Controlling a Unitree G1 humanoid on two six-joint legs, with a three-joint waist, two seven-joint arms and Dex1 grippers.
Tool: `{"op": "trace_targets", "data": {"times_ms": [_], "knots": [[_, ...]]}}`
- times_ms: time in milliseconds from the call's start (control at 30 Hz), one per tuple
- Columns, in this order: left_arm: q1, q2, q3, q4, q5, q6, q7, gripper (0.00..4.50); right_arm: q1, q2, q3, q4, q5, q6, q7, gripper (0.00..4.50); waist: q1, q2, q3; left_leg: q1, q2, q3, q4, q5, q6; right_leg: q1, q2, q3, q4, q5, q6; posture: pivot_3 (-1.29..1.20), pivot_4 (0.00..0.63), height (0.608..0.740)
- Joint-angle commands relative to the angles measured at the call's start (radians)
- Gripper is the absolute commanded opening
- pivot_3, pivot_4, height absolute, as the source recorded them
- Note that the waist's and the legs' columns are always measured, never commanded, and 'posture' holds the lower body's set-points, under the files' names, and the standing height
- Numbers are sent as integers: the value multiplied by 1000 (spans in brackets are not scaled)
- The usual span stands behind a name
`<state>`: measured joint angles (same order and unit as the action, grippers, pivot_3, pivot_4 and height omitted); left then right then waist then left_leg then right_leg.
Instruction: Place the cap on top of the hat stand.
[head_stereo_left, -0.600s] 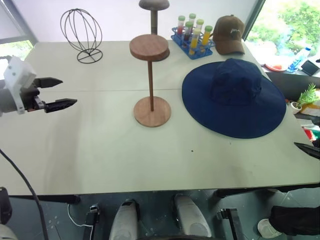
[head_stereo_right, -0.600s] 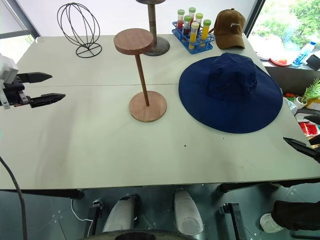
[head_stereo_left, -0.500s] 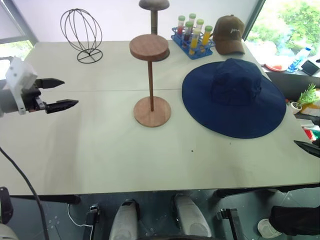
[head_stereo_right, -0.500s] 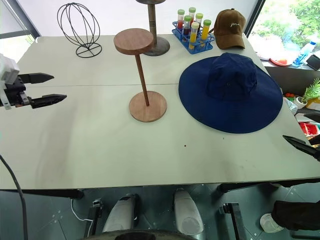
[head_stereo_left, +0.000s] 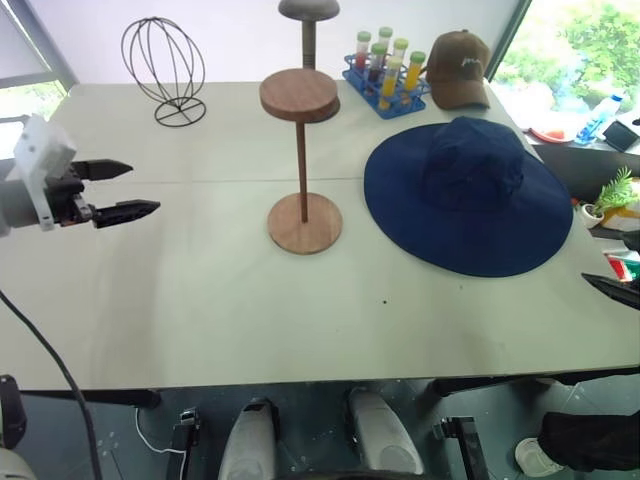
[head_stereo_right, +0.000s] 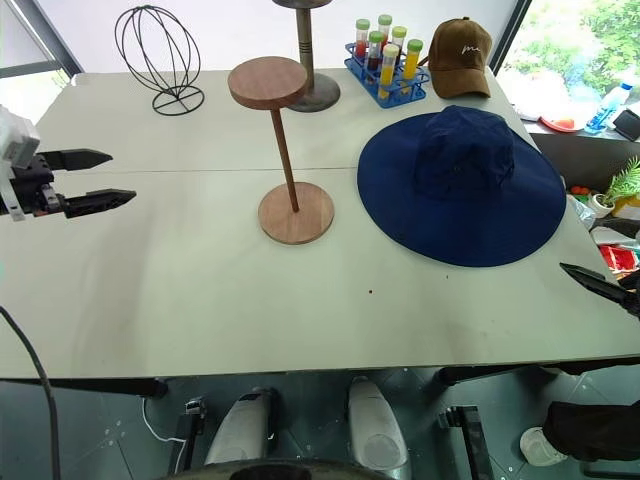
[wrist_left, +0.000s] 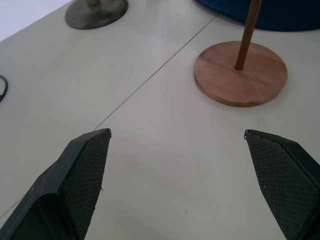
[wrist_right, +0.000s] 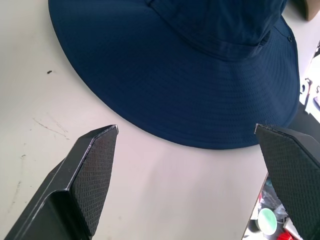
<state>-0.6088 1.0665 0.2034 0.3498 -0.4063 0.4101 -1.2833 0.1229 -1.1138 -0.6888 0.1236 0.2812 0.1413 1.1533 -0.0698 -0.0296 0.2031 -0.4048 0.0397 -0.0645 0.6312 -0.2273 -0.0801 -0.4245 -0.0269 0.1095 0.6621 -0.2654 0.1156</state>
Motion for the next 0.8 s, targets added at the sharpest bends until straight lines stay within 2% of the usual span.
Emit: {"op": "trace_targets", "data": {"times_ms": [33,200,267,367,600,800], "knots": [[-35,34,37,-130,-124,156,-58,4500,-8,-34,3,-66,-47,-40,-34,4479,0,0,0,0,0,0,0,0,0,0,0,0,0,0,0,0,150,740],[-31,44,35,-334,-309,379,-126,4500,53,10,-5,-296,-87,-13,-76,4479,0,0,0,0,0,0,0,0,0,0,0,0,1,-1,1,0,150,740],[-27,37,17,-389,-332,399,-132,4500,66,35,14,-370,-117,4,-122,4479,1,0,0,0,0,0,0,0,0,0,0,0,1,-1,1,0,150,740],[-23,14,-37,-453,-325,382,-142,4500,100,82,90,-468,-262,-33,-236,4479,1,0,0,0,0,0,1,0,0,0,0,0,1,-1,1,0,150,740],[-39,-19,-88,-484,-327,381,-147,4500,168,175,249,-518,-522,-103,-432,4479,2,-1,0,0,0,-1,2,0,0,0,0,0,1,-1,1,0,150,740],[-22,-30,-77,-507,-336,392,-116,4500,104,223,423,-447,-733,-103,-594,4479,0,-1,0,0,0,0,2,0,0,0,0,0,1,-2,-2,0,150,740]]}}
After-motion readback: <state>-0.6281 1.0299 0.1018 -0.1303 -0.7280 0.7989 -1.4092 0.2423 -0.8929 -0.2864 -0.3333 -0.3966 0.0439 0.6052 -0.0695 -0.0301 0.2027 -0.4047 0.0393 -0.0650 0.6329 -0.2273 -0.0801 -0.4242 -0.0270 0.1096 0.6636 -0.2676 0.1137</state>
